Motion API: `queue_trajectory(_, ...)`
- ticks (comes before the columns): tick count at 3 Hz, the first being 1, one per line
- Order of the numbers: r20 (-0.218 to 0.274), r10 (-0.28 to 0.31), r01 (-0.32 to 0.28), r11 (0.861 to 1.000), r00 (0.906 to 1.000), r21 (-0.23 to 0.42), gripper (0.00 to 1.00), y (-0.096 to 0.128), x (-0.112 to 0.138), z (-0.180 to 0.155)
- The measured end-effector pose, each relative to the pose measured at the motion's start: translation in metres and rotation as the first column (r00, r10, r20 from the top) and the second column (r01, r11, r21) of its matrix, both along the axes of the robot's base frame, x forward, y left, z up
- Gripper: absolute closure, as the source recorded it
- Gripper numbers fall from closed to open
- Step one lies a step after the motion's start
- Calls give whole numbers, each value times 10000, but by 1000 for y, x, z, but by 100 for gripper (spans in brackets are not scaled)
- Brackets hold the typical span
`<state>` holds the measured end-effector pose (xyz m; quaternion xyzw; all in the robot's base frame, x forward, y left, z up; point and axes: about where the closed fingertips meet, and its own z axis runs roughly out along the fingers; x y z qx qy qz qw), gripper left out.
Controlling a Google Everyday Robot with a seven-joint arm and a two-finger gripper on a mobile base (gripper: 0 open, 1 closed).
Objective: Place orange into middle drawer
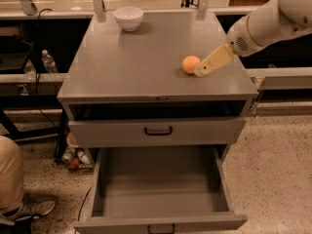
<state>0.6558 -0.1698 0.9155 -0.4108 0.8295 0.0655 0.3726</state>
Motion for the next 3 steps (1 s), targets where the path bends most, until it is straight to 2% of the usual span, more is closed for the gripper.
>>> queue_trajectory(2, -407, -523, 530, 9985, 9978, 153, 0, 6, 35, -49)
queue_trajectory(3, -544, -548, 564, 9980, 9970, 285, 0, 13, 47, -65)
